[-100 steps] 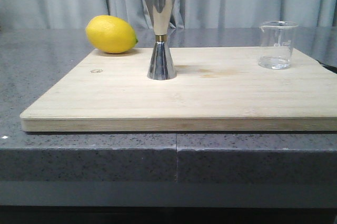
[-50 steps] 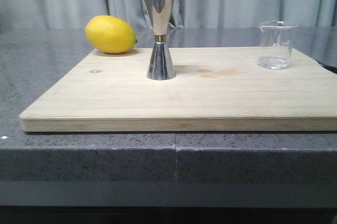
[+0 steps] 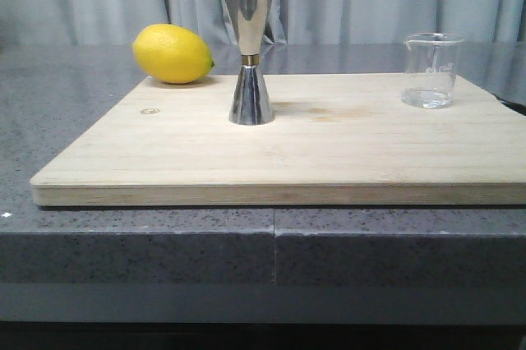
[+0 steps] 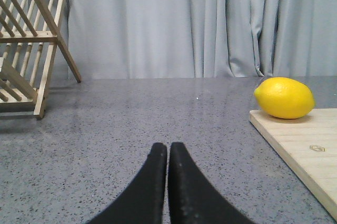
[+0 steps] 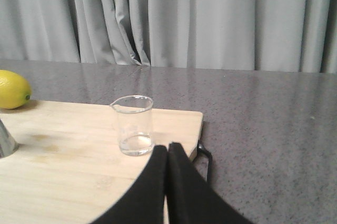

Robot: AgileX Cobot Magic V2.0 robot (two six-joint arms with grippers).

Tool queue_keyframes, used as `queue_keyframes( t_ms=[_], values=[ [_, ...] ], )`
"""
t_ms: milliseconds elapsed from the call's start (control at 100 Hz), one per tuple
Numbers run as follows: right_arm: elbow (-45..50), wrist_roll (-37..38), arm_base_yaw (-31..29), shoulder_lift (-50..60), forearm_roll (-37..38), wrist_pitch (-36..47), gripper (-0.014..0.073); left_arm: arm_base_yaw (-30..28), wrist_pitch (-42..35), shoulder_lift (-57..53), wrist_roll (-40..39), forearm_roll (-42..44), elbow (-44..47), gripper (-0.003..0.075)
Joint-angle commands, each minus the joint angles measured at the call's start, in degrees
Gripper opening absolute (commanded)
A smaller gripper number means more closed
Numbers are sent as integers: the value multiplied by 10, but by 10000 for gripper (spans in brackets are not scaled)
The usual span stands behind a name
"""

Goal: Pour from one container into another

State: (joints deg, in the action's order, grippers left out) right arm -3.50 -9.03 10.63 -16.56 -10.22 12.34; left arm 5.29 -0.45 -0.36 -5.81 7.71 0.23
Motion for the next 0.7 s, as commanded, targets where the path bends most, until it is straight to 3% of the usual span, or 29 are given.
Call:
queue_keyframes(
  t_ms=[0,310,690],
  values=[
    [6,50,-1,12,49,59,-69,4,-40,-13,-4,-2,13,-21],
    [55,51,-45,87,49,51,-69,4,-40,-13,-4,-2,13,-21],
    [55,60,-61,156,52,-57,-69,4,-40,-13,-4,-2,13,-21]
  ],
)
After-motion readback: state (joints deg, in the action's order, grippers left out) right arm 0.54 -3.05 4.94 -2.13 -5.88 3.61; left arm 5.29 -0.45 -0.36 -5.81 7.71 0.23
